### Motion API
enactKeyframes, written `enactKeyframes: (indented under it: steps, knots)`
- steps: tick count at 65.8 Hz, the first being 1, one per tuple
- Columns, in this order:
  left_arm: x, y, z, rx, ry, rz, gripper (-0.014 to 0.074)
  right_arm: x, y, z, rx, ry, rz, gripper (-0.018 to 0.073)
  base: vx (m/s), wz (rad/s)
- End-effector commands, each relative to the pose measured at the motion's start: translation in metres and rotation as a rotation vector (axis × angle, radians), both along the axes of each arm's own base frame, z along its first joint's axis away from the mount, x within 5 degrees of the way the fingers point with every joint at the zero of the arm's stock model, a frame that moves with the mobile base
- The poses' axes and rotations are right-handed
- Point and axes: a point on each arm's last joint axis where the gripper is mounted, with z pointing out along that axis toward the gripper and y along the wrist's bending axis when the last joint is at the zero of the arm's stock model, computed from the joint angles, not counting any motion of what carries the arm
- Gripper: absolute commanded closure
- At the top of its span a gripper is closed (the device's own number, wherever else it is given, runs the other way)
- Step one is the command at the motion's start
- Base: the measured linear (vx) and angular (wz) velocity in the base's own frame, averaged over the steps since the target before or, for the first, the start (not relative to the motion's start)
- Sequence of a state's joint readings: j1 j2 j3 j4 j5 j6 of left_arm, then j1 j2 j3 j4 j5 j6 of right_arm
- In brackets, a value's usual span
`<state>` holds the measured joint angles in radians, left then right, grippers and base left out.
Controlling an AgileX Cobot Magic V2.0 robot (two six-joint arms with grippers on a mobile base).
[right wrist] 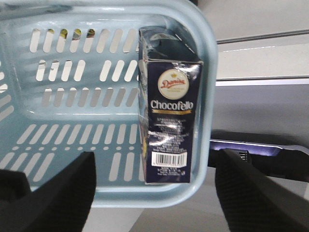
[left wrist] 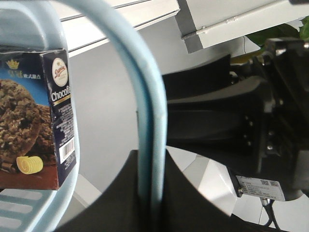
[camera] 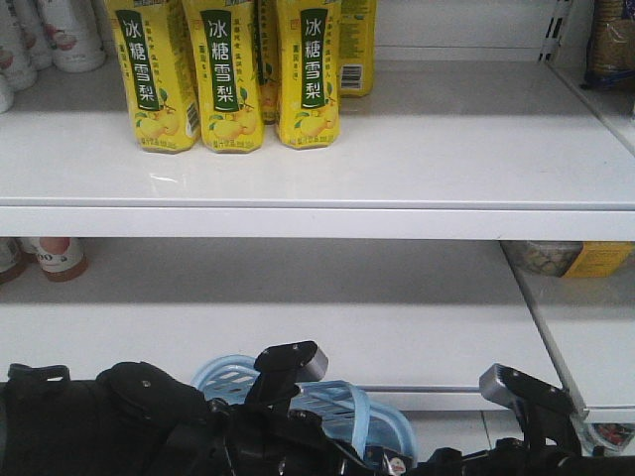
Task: Left arm holds basket, right arm returns cookies
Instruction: 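Reach the right gripper down into the basket toward the Chocofello box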
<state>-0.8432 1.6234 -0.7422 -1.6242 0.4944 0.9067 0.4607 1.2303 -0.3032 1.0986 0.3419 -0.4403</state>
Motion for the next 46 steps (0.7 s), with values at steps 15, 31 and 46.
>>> enactKeyframes:
  steps: [15,31,46]
  knots:
    - [-0.002,-0.004,0.023,-0.086,-0.019,-0.013,0.0603,0.013,0.010,-0.007,0.014,0.007,0.024,0.0050,0.00,0.00]
    - [-0.002,-0.004,0.023,-0.086,-0.019,-0.013,0.0603,0.014,0.016,-0.013,0.061,0.033,0.065,0.0050,0.00,0.00]
    - [-0.002,-0.004,0.023,-0.086,-0.019,-0.013,0.0603,0.016,0.020,-0.023,0.075,0.075,0.068,0.0050,0.00,0.00]
